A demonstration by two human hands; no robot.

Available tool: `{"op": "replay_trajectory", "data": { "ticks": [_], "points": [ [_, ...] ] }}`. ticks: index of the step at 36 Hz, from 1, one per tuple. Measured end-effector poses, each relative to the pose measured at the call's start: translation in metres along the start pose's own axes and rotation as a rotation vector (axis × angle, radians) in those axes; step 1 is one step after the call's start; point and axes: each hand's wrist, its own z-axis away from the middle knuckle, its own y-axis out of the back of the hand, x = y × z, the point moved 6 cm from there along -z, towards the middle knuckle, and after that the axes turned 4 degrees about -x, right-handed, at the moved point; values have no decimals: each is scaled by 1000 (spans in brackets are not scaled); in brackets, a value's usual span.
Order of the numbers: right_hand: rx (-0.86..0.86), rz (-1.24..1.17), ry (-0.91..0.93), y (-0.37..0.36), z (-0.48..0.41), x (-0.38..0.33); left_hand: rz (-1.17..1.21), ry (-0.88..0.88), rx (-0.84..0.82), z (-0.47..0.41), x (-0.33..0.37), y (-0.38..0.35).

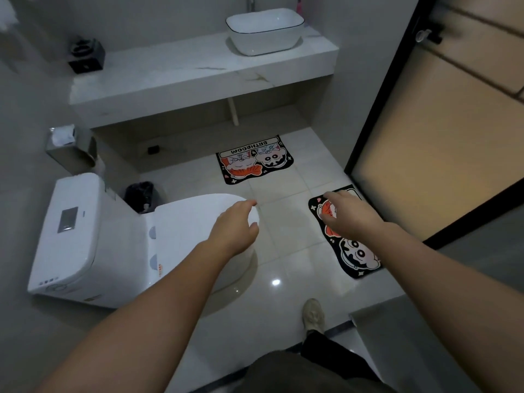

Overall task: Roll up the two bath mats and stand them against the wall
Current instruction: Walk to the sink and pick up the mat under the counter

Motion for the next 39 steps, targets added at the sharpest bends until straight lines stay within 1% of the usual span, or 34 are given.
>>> {"op": "replay_trajectory", "data": {
  "ticks": [5, 12, 20, 27, 34, 39],
  "points": [
    [-30, 6, 34, 17, -52, 23, 10, 43, 6, -50, 17, 3],
    [-45, 73, 98, 47, -125, 55, -11, 79, 9, -123, 46, 11],
    [-97, 136, 154, 74, -194, 67, -4, 92, 32, -180, 56, 22],
    [-97, 141, 197, 86, -241, 59, 22, 127, 48, -218, 47, 32],
    [-84, 116, 211, 89, -294, 41, 9, 133, 62, -265, 19, 44],
    [-90, 109, 187, 89, -342, 26, -67, 91, 10, -313, -11, 52]
  ]
}}
